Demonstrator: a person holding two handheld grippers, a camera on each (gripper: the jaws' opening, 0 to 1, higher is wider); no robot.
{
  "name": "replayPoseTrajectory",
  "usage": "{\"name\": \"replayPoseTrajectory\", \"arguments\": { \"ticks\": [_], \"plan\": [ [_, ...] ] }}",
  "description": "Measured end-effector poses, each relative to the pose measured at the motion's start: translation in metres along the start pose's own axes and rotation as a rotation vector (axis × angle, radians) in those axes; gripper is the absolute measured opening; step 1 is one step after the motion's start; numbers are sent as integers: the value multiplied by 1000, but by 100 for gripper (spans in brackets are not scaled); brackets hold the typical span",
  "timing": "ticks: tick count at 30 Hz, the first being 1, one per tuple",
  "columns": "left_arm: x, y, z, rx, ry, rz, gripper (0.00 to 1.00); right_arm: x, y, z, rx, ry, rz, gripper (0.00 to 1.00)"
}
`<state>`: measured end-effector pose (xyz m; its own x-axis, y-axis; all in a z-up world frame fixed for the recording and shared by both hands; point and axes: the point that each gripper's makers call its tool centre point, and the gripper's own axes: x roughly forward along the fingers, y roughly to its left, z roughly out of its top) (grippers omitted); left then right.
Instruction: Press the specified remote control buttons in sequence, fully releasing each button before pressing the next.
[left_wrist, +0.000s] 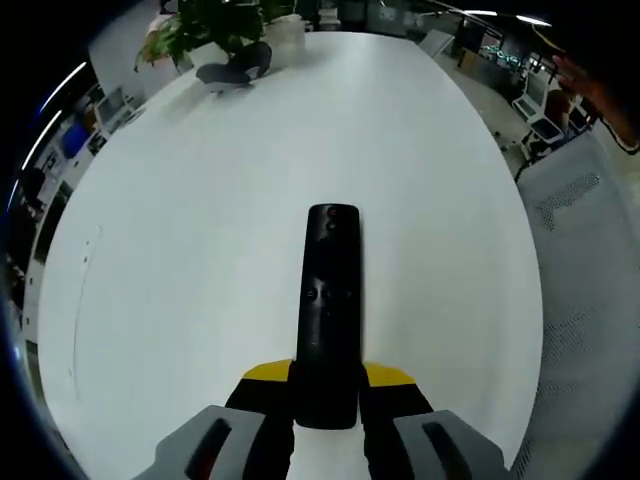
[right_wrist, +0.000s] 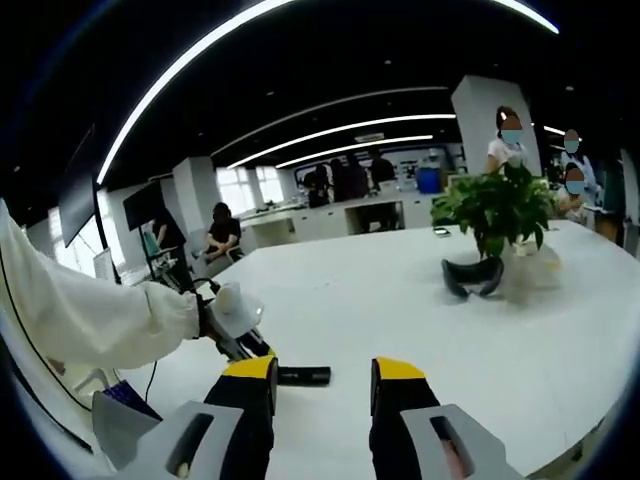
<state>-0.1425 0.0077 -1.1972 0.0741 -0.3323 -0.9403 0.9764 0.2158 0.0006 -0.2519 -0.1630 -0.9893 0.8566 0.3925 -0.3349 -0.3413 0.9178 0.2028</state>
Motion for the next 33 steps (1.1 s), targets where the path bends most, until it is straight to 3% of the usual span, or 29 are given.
{"name": "replayPoseTrajectory", "arguments": {
  "ticks": [22, 33],
  "plan": [
    [-2, -31, -1, -52, -53, -5, 24, 18, 20, -2, -27, 43, 69, 21],
    [-1, -53, -1, -9, -6, -4, 24, 21, 27, -3, -30, 61, 93, 16]
  ]
}}
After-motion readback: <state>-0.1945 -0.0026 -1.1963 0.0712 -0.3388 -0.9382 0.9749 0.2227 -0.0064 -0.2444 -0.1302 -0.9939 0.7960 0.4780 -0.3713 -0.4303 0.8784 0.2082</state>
